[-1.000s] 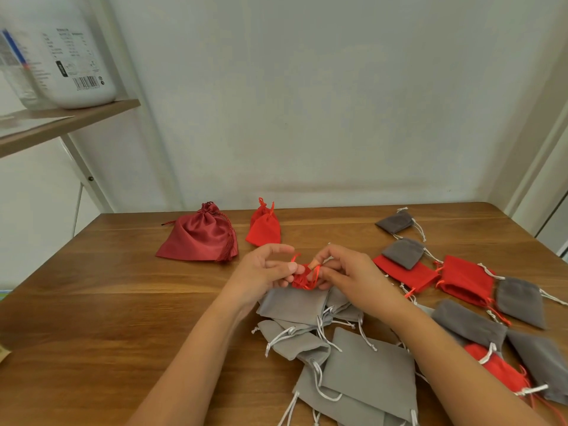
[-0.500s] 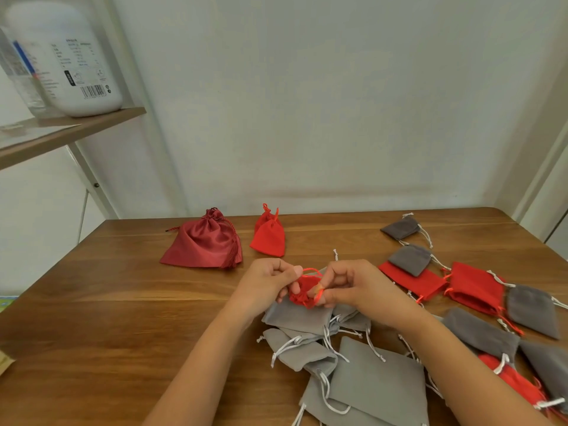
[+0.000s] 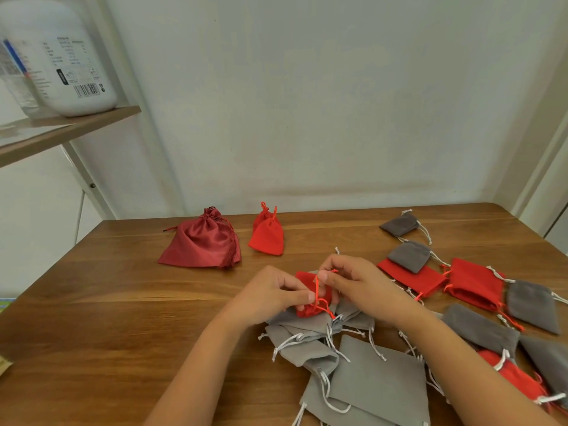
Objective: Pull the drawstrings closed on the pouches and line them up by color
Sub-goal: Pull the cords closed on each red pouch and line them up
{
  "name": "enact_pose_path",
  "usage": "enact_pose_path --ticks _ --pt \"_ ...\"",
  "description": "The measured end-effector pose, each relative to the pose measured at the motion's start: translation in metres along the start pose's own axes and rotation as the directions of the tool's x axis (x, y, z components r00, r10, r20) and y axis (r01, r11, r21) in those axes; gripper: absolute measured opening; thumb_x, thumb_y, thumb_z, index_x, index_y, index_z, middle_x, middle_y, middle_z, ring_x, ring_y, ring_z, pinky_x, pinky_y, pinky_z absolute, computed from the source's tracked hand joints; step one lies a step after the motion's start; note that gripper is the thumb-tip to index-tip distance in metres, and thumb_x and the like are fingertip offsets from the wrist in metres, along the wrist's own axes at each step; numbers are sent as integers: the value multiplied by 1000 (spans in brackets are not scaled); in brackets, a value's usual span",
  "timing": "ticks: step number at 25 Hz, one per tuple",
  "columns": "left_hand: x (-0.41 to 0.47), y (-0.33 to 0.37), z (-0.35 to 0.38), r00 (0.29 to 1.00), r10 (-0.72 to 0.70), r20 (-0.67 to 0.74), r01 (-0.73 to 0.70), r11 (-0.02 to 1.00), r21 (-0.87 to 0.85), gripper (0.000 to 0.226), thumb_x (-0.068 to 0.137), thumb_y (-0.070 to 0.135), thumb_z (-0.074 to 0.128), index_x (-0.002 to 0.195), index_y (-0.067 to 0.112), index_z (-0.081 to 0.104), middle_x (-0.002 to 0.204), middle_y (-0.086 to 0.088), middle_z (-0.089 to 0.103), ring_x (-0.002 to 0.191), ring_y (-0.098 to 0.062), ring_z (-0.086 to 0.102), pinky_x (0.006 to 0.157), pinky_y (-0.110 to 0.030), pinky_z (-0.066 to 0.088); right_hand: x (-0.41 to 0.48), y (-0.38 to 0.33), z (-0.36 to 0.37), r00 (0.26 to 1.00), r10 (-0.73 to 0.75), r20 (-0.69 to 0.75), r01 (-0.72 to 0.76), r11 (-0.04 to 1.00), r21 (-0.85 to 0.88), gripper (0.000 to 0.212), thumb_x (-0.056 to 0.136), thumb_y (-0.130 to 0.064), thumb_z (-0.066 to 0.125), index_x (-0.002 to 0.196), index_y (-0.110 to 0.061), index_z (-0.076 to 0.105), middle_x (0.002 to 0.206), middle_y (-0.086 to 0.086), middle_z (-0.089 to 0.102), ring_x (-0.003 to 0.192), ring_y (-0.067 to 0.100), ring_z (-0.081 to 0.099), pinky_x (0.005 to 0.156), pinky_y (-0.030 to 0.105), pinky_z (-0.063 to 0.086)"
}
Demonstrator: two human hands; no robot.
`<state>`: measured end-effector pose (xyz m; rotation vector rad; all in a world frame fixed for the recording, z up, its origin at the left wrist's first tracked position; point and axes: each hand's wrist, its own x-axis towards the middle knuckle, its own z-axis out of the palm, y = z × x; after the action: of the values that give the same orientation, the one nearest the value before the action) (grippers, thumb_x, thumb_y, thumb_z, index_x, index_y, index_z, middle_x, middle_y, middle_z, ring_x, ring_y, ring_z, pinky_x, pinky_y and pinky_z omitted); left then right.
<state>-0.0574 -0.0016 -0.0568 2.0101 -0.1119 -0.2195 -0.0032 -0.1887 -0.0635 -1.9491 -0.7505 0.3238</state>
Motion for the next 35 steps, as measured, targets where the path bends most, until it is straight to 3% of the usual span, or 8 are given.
enact_pose_path --ticks 5,10,14,20,25,29,33,35 --pt "0 -3 2 999 22 -26 -22 1000 -8 11 76 22 78 77 11 76 77 -14 71 69 -12 59 69 -25 46 0 -4 11 998 7 -55 0 993 116 16 95 -19 55 86 -6 57 68 3 68 58 12 61 57 26 50" --pt "3 1 4 981 -16 -195 3 998 -68 23 85 11 66 63 14 65 55 6 60 49 4 49 55 -11 36 -2 -9 8 997 -15 -69 22 995 102 20 74 -12 80 89 -13 65 82 3 71 78 17 66 75 26 54" --pt "4 3 6 979 -14 -205 -11 993 -120 22 87 2 59 68 10 67 53 7 60 46 3 48 51 -10 35 -2 -11 9 995 7 -98 -4 1000 30 24 73 -7 80 90 -16 66 76 3 71 73 15 66 67 15 49" --pt "5 2 4 985 -61 -163 29 981 -191 18 88 4 57 81 4 74 64 -1 68 49 -5 43 49 -16 36 3 -5 3 987 -162 -10 135 852 -505 18 96 -16 52 103 -21 68 86 -12 48 84 7 49 71 15 32" --pt "3 2 2 975 -210 -74 165 906 -391 16 87 6 60 91 6 75 75 -7 68 53 -4 49 52 -15 38 -3 -9 -6 985 -173 -6 160 926 -341 30 100 -21 43 72 -32 45 80 -9 44 77 5 44 71 25 32" --pt "0 4 -7 971 -239 6 186 737 -650 14 72 9 68 85 8 73 71 -3 69 53 -3 54 51 -12 43 -7 -15 -10 973 -231 22 232 964 -132 25 91 -32 51 68 -25 57 85 -9 50 83 11 51 77 32 41" --pt "-3 7 -7 989 -143 -45 93 819 -566 8 63 10 71 68 15 76 67 0 67 58 -7 50 55 -15 41 -9 -17 -9 971 -240 -23 239 971 -30 33 93 -33 56 63 -23 67 88 -9 59 87 15 57 82 36 44" --pt "-4 7 -6 995 -77 -63 34 857 -514 8 63 11 73 68 17 75 68 0 67 60 -7 51 59 -18 39 -6 -15 -9 961 -240 -134 235 971 -51 18 89 -29 65 71 -25 66 85 -11 61 81 12 57 73 26 44"
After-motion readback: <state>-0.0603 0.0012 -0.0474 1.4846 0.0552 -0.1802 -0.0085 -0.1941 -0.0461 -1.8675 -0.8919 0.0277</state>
